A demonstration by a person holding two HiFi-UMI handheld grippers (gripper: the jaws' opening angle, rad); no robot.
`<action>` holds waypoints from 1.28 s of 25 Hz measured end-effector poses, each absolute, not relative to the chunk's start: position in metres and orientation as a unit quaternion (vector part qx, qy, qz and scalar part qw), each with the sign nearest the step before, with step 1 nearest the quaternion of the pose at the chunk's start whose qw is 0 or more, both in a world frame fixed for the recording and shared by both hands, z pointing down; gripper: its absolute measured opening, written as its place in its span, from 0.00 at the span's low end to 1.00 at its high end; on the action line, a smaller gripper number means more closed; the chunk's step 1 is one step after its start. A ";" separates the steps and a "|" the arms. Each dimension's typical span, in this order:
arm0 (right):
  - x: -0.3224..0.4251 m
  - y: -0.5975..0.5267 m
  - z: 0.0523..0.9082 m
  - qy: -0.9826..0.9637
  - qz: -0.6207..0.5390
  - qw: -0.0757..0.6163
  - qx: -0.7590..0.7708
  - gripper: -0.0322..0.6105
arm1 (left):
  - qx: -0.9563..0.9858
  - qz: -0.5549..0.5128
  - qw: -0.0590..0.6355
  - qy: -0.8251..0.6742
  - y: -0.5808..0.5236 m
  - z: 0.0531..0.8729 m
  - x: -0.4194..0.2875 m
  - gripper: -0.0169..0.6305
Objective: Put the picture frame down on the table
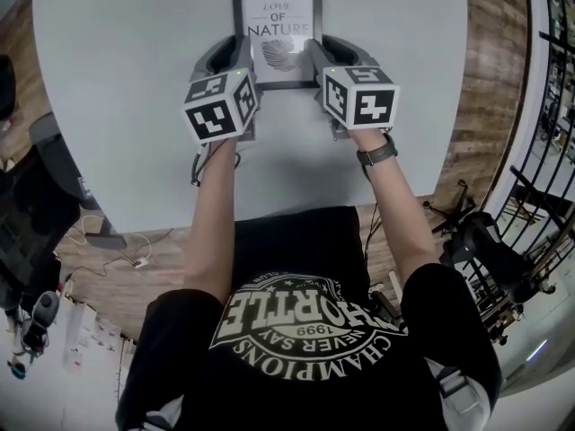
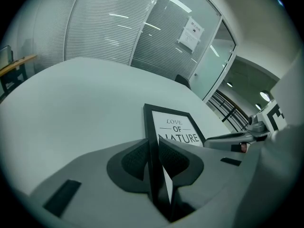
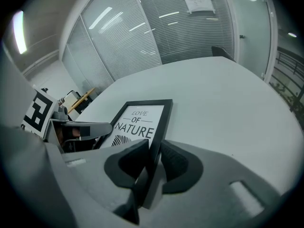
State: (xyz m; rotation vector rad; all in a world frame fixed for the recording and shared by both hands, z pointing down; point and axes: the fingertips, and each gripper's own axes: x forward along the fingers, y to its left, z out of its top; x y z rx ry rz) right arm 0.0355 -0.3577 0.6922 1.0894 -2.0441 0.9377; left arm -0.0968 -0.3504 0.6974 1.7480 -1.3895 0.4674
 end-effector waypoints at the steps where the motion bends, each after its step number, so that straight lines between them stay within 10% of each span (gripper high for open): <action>1: 0.035 -0.358 0.692 -0.776 0.356 0.315 0.415 0.17 | 0.697 0.187 0.416 -0.554 -0.351 0.697 -0.097 0.14; 32: 0.033 -0.346 0.591 -0.812 0.253 0.218 0.479 0.18 | 0.733 0.125 0.332 -0.580 -0.337 0.605 -0.120 0.14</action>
